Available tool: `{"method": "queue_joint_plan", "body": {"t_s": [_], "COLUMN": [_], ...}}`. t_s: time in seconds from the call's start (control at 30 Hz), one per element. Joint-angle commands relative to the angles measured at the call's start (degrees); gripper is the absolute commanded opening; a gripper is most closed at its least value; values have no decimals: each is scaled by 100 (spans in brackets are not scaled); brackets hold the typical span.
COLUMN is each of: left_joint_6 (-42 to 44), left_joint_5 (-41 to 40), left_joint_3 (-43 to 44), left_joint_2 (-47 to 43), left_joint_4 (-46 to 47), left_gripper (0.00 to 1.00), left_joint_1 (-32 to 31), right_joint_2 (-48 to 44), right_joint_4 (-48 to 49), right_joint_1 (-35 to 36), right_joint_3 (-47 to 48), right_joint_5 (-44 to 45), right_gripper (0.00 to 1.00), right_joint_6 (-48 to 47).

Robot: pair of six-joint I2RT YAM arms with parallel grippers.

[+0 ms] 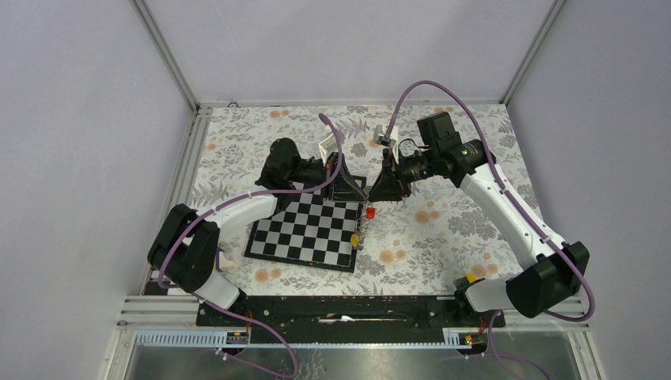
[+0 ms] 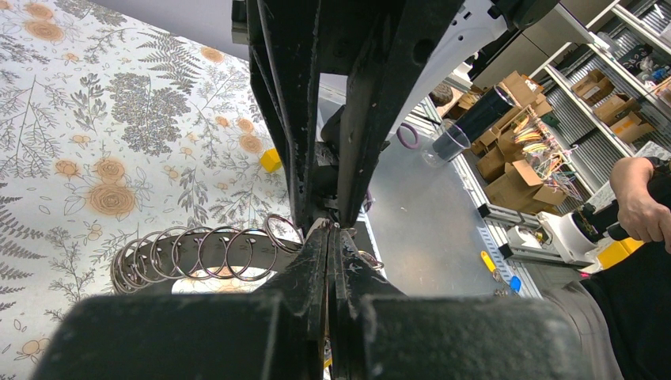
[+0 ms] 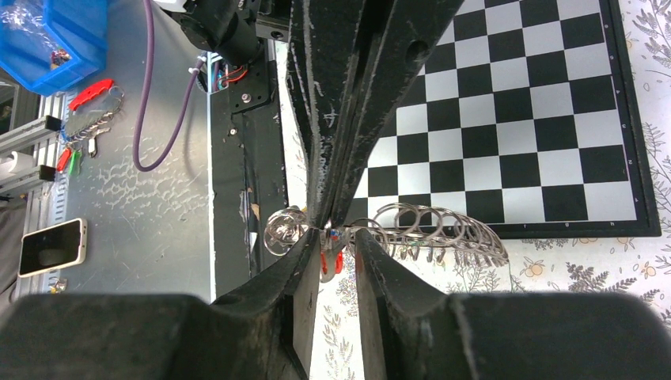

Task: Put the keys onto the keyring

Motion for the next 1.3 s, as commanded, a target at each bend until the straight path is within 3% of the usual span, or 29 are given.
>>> {"method": "queue_joint_plan", "body": {"t_s": [0.0,0.23,0.77,1.27], "left_joint_6": [102,146,76,-165], "left_joint_5": [-124,-130,-156,-254], "left_joint_3": [95,104,99,91], "left_joint_2": [-86,-81,-81,6], "left_joint_4": [495,428,516,770], "left_gripper": [0,0,0,0], "left_joint_1": [36,36,36,36], "right_joint_2": [-202,-218,-141,-175], "right_joint_4": [-64,-62,332,548], "right_joint_1": [4,-23,-27,-18], "right_joint_3": [-67,-107,-333,-490], "right_joint_5": [-270,-221,-181,-258], "right_gripper": [31,32,22,23], "right_joint_6": [32,25,355,514]}}
